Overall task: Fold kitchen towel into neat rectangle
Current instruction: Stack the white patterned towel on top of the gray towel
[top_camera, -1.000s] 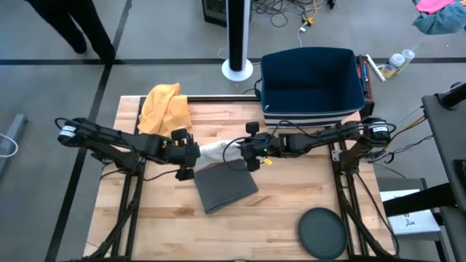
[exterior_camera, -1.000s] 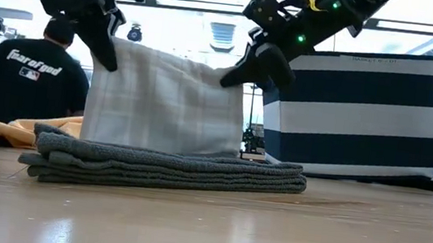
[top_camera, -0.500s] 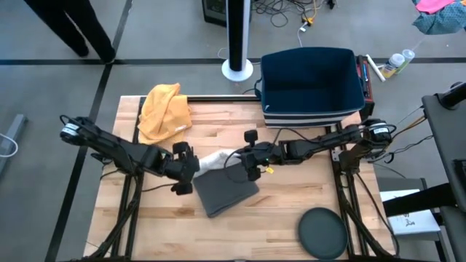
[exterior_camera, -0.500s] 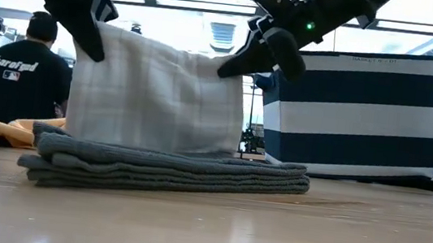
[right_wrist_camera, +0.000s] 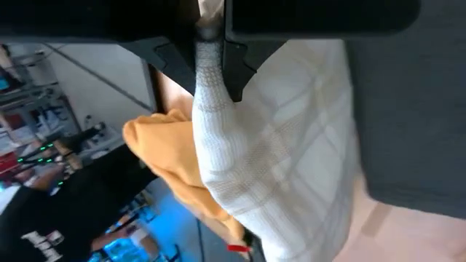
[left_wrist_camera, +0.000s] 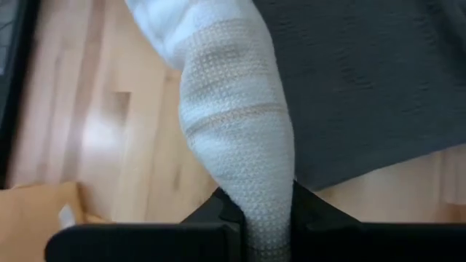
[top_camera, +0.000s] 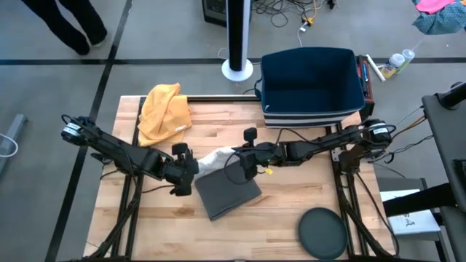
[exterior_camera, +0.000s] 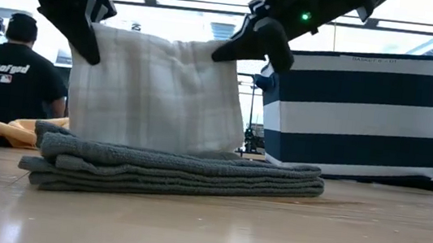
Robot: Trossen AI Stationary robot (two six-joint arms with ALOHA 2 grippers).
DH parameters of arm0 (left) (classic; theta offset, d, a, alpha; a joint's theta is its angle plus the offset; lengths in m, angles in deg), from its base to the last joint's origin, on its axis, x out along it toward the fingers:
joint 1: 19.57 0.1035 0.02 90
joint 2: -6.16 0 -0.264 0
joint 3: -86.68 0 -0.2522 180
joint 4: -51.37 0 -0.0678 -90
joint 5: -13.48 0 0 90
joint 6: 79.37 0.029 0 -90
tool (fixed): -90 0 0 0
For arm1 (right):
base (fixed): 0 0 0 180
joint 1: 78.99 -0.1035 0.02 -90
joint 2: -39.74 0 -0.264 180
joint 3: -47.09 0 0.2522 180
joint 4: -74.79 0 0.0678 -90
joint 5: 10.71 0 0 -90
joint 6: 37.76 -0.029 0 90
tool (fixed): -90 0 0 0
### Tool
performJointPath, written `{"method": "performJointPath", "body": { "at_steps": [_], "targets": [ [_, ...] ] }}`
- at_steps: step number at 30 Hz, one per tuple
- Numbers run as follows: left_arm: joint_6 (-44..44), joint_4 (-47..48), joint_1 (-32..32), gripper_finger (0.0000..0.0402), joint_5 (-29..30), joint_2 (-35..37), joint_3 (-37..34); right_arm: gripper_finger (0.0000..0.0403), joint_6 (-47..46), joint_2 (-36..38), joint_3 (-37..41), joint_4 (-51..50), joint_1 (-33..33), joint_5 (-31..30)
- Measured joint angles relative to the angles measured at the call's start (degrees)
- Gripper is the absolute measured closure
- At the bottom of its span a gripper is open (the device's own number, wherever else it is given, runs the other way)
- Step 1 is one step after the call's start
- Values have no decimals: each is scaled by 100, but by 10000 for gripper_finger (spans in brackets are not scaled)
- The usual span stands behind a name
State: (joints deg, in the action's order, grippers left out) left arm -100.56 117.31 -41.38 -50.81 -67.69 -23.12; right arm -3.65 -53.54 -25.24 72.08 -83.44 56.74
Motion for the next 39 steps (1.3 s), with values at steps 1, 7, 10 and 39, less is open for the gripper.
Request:
{"method": "performJointPath", "body": {
  "at_steps": [1,7,10,39],
  "targets": [
    [-25,51,2,378,52,40,0,390,45,-33,0,86,56,0],
    [-233,140,-4,377,83,121,0,390,125,-198,3,157,225,66],
    [-294,138,-45,378,77,100,0,390,96,-253,4,173,214,254],
    [-320,-86,-100,376,5,88,0,384,-4,-444,155,426,224,297]
  ]
}}
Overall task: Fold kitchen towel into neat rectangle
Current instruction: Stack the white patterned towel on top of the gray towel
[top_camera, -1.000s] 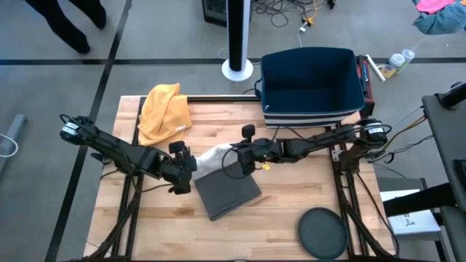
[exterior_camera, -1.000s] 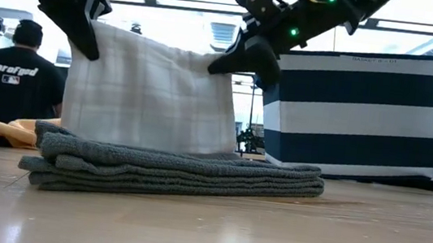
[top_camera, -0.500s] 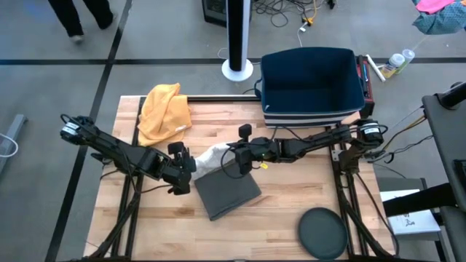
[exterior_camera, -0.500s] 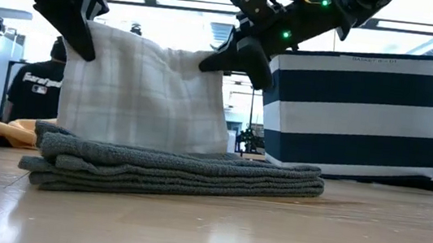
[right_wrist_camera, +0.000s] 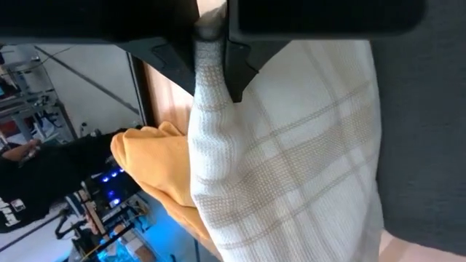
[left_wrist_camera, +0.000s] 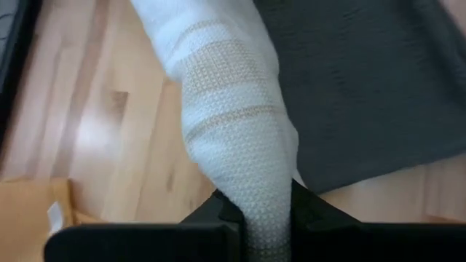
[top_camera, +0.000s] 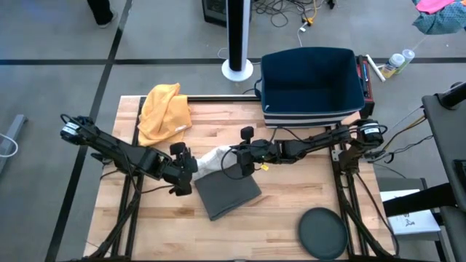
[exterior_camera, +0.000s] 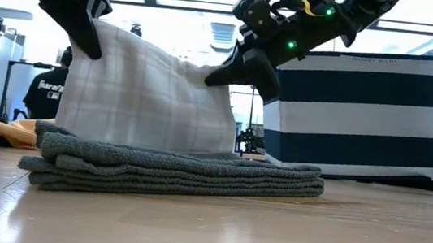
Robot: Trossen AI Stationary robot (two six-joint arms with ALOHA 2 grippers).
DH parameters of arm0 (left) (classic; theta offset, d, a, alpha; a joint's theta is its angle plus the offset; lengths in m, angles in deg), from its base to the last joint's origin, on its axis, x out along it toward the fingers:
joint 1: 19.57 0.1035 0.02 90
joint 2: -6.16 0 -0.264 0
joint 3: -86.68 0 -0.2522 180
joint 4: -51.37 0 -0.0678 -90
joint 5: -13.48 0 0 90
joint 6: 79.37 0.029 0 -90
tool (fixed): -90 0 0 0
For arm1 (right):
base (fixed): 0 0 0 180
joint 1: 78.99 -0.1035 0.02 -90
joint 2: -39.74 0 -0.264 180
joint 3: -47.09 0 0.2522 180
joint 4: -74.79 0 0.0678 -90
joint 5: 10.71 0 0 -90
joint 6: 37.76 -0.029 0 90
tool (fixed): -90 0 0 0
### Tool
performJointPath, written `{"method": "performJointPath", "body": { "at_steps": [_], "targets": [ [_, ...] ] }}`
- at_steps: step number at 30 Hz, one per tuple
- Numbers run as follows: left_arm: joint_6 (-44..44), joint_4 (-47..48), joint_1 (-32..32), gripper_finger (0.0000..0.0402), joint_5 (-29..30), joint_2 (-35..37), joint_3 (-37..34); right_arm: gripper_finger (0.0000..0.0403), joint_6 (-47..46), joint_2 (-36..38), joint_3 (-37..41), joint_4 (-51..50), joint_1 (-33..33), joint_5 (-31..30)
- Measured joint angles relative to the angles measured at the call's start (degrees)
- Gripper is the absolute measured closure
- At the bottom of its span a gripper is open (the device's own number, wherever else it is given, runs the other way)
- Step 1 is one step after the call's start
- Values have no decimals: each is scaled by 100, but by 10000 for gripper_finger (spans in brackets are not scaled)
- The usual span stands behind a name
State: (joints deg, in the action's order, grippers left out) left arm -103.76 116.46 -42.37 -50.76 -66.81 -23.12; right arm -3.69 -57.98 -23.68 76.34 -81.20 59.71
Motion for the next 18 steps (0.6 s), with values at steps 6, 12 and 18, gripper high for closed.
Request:
{"method": "performJointPath", "body": {
  "at_steps": [6,12,18],
  "targets": [
    [94,-260,-158,377,-350,0,0,367,-109,103,2,-186,-271,-5],
    [188,-715,-241,370,-436,-121,0,338,-310,167,6,-514,-565,-13],
    [450,-1363,-266,372,-844,-562,0,322,-516,235,9,-836,-851,-162]
  ]
}}
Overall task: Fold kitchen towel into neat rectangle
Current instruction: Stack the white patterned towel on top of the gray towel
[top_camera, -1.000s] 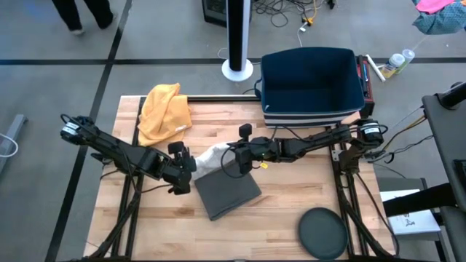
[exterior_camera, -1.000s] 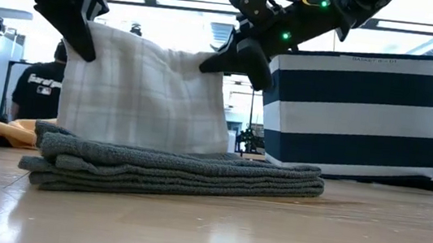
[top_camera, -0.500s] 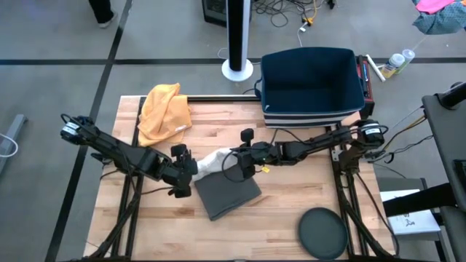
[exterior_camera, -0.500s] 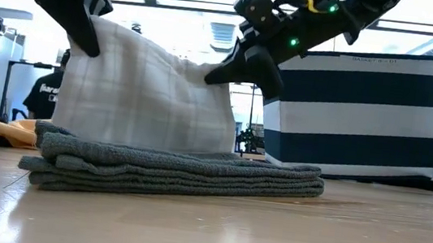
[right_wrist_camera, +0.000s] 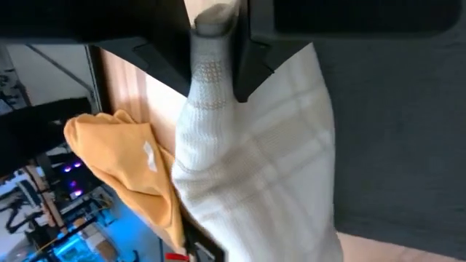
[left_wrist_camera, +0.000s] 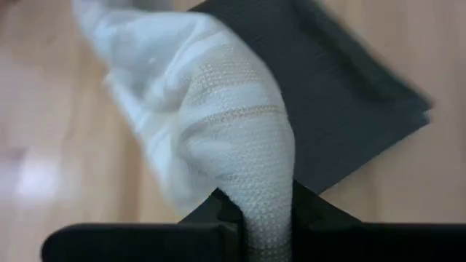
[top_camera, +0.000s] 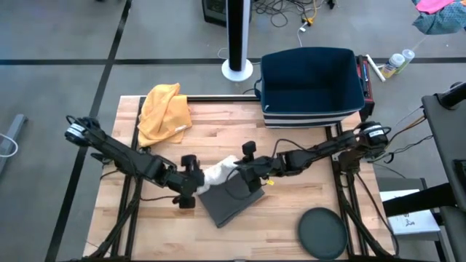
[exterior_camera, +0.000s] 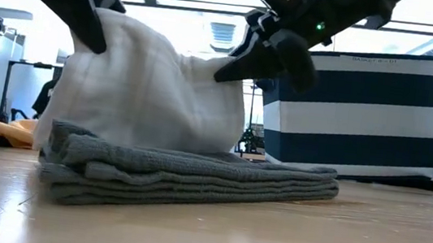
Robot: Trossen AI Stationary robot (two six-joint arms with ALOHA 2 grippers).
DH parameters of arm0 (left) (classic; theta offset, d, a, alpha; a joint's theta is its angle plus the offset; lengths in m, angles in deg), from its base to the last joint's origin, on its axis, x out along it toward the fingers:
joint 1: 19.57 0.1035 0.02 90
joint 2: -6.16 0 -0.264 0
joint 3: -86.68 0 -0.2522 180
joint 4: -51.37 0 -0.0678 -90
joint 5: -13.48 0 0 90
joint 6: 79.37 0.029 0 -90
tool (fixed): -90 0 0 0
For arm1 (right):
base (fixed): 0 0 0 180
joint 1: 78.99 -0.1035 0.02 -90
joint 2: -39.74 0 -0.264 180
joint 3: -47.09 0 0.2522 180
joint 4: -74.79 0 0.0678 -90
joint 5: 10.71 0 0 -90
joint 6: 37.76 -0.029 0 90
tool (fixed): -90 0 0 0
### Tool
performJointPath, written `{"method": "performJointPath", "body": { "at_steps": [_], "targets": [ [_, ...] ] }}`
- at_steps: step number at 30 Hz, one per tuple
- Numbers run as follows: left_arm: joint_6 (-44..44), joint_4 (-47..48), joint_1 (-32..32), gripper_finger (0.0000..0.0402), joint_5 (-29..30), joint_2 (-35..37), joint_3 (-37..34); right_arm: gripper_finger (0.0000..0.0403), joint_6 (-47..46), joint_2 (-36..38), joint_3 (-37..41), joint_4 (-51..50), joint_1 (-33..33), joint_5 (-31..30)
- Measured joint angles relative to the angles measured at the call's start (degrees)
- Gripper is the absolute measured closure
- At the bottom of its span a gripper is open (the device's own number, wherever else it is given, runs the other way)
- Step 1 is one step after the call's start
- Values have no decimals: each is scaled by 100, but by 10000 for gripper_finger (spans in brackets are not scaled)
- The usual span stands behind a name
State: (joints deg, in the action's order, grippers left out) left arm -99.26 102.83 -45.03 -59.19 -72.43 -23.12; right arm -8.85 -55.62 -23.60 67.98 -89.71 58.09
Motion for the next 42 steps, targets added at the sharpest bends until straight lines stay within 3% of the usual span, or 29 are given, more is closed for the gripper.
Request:
{"method": "performJointPath", "body": {
  "at_steps": [6,12,19,25,31,36,42],
  "targets": [
    [293,-968,-93,369,-635,-504,5,301,-397,85,0,-556,-256,-233],
    [454,-1508,-153,371,-891,-928,9,272,-760,282,-2,-887,-549,-303],
    [718,-2659,-154,349,-1401,-1464,10,237,-1600,566,-4,-1520,-893,-456],
    [895,-3163,-220,323,-1535,-1901,11,214,-2875,622,-4,-2368,-1340,-454],
    [1046,-3803,-260,273,-1538,-2123,11,199,-4278,620,-14,-2838,-2012,-441],
    [1166,-3890,-327,225,-1553,-2046,14,192,-5453,619,-98,-3024,-2482,-428],
    [1383,-3049,-238,189,-1358,-1688,305,195,-6569,182,-96,-3027,-2776,-384]
  ]
}}
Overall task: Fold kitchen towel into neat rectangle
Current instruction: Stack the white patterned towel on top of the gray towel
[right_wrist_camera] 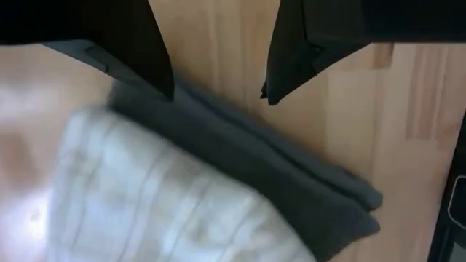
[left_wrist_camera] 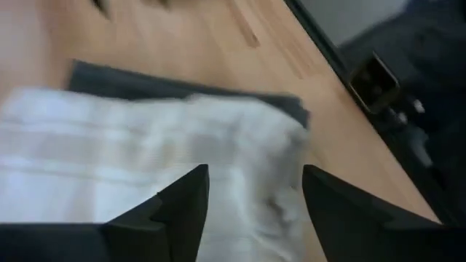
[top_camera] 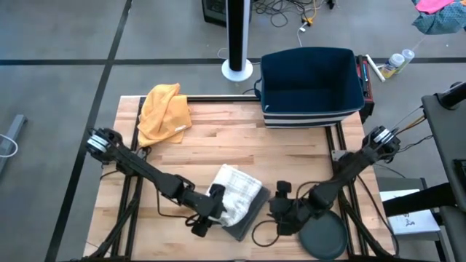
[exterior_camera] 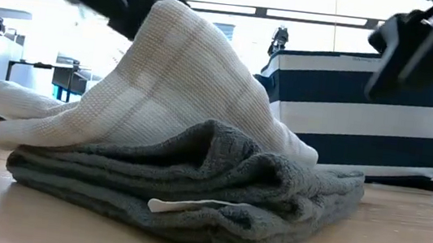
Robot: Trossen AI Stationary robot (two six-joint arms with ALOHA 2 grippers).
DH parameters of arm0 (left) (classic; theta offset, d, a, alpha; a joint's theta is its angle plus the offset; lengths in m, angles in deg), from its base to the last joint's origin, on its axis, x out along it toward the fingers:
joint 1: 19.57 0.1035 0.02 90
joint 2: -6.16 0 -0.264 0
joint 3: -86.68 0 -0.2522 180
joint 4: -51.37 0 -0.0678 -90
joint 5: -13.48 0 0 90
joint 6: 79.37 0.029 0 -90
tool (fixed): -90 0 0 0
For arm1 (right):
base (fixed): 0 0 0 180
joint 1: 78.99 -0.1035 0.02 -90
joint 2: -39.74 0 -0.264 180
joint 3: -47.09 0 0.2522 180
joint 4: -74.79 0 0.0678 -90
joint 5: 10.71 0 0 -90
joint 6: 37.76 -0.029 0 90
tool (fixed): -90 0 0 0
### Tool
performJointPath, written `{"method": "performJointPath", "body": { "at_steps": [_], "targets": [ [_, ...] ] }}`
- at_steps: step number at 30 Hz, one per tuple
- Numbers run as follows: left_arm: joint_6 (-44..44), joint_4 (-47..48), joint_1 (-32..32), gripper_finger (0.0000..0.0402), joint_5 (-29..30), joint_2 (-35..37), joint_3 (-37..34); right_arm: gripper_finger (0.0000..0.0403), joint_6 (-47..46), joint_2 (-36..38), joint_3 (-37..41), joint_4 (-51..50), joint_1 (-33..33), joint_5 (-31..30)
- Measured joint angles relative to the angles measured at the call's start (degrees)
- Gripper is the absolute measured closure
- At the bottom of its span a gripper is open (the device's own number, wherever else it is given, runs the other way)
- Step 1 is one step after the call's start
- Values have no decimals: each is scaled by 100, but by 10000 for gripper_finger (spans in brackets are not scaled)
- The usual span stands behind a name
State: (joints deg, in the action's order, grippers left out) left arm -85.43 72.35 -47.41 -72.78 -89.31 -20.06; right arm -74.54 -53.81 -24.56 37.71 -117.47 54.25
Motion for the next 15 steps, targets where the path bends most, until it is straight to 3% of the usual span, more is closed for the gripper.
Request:
{"method": "performJointPath", "body": {
  "at_steps": [6,11,15],
  "targets": [
    [148,-16,486,199,476,-57,-72,190,-1086,-769,9,-61,47,360],
    [336,-157,792,225,449,-253,-334,190,-1738,-1129,7,-35,130,358],
    [581,-571,769,243,288,-588,-351,190,-1705,-1275,-21,23,275,346]
  ]
}}
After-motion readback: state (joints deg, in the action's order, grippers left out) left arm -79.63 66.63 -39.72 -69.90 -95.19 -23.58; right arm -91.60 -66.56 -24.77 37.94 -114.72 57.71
